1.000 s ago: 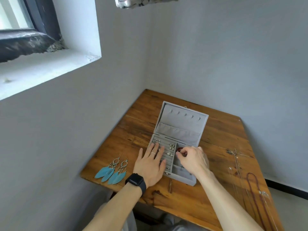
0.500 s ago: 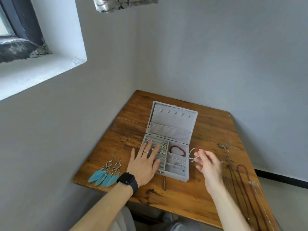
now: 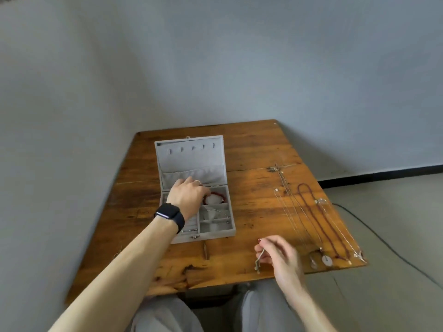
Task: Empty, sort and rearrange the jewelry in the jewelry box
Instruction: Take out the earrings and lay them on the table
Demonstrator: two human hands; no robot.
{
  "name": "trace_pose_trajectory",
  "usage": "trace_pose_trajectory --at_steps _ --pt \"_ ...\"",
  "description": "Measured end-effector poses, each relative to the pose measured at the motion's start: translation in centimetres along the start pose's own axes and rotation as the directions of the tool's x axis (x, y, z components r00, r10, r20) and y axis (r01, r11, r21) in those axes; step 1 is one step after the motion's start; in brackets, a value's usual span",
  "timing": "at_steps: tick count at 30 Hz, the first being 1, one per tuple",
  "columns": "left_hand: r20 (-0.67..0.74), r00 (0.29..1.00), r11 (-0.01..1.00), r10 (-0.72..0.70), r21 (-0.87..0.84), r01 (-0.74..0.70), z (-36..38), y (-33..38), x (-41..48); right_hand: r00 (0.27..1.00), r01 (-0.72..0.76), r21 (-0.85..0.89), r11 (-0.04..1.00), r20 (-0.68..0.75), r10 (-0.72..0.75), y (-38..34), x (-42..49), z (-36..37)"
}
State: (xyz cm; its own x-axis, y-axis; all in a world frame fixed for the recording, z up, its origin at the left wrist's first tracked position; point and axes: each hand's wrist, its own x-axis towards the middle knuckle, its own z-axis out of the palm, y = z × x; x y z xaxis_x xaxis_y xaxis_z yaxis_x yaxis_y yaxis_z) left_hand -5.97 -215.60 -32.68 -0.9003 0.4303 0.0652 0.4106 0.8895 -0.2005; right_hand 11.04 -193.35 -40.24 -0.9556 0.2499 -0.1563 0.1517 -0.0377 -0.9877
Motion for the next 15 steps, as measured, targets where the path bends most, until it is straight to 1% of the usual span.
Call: trace_pose_trajectory --at_steps 3,5,7,11,13,15 --pt "0.117 0.992 0.986 0.047 0.153 -0.065 -0.4 0.9 1.5 0.998 0.049 -0.051 0.998 0.045 -0.047 0.1 0.0 0.0" --pt "0.169 0.984 0.971 0.064 0.218 -0.101 -0.7 1.5 2.0 0.997 0.051 -0.046 0.998 0.061 -0.048 -0.2 0.3 -0.1" --pt "0.198 0.977 0.956 0.082 0.26 -0.133 -0.9 2.0 2.2 0.997 0.036 -0.019 0.999 0.071 -0.034 -0.3 0.4 -0.3" --pt "0.221 0.966 0.911 0.136 0.356 -0.21 -0.8 2.5 2.6 0.998 -0.02 0.095 0.995 0.066 0.014 -0.3 0.5 -0.5" --pt "0.208 0.965 0.911 0.162 0.344 -0.227 -0.8 2.4 2.5 0.997 -0.048 0.153 0.987 0.06 0.039 -0.3 0.5 -0.7" --pt "0.146 0.979 0.949 0.144 0.26 -0.178 -1.0 2.1 2.6 0.996 -0.065 0.203 0.977 0.066 0.052 -0.4 0.5 -0.8"
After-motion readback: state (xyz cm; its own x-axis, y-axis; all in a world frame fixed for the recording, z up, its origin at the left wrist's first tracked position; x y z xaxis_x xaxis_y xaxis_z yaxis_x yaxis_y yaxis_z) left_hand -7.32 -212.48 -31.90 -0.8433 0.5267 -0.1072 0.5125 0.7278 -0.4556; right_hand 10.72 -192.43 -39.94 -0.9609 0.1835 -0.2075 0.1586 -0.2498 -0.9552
